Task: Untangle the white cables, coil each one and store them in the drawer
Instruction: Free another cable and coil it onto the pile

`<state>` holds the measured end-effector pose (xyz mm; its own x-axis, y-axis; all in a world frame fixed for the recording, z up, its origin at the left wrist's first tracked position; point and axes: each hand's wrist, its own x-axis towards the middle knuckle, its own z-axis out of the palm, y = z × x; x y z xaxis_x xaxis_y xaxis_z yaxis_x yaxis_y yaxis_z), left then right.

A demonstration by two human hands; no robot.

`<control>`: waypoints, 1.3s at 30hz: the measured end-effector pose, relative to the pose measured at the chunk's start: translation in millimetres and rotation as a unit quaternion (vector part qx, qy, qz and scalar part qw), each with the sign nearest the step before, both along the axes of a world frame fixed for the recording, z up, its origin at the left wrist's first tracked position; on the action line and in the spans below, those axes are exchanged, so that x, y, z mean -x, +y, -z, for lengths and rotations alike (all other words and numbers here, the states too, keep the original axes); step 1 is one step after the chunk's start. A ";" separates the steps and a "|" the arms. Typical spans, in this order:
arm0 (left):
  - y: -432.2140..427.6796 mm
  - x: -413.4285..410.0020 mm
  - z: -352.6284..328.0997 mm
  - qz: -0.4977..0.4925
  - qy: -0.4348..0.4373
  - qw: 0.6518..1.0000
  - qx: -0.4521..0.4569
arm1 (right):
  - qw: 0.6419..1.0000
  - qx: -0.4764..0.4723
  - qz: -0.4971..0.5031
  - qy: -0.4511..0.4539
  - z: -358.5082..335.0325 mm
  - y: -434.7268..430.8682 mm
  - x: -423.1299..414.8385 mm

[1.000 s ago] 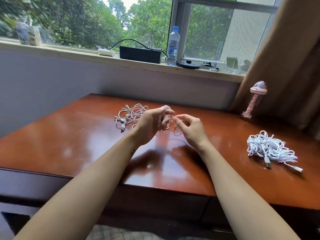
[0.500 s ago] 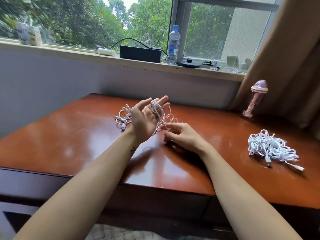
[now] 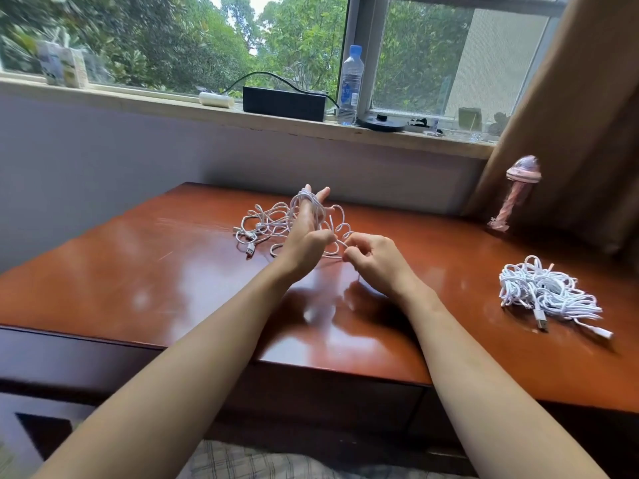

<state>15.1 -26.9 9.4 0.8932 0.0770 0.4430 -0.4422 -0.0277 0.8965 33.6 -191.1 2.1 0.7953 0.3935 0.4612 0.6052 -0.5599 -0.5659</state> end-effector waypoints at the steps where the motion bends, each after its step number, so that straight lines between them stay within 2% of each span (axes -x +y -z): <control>1: 0.7 0.4 -1.0 -0.005 -0.003 1.000 -0.001 | 1.000 -0.006 0.007 -0.008 0.2 -0.4 -0.7; 3: 2.4 0.2 -0.4 -0.011 -0.007 1.000 -0.028 | 1.000 -0.007 0.016 -0.021 -0.2 -1.3 -0.3; 7: 8.3 -5.9 9.1 -0.075 -0.036 0.985 -0.151 | 0.998 -0.003 0.044 -0.051 0.2 -1.7 -2.5; 13: 19.2 -16.6 15.5 -0.166 -0.080 0.955 -0.233 | 0.994 0.025 0.094 -0.053 1.4 -2.9 -4.7; 17: 19.7 -16.0 18.1 -0.164 -0.089 0.938 -0.292 | 0.992 -0.031 0.105 -0.063 0.2 -6.1 -9.0; 22: 18.1 -14.9 17.6 -0.155 -0.108 0.932 -0.310 | 0.987 -0.093 0.078 -0.106 2.1 -5.2 -10.9; 30: 15.4 -8.9 14.5 -0.159 -0.139 0.920 -0.331 | 0.977 -0.068 0.069 -0.190 -0.3 -7.6 -12.2; 35: 12.2 -6.4 15.1 -0.159 -0.144 0.916 -0.340 | 0.972 -0.028 0.129 -0.195 -2.7 -10.2 -12.2; 39: 6.1 -0.7 10.0 -0.147 -0.154 0.920 -0.329 | 0.975 -0.075 0.129 -0.163 -3.3 -10.2 -11.0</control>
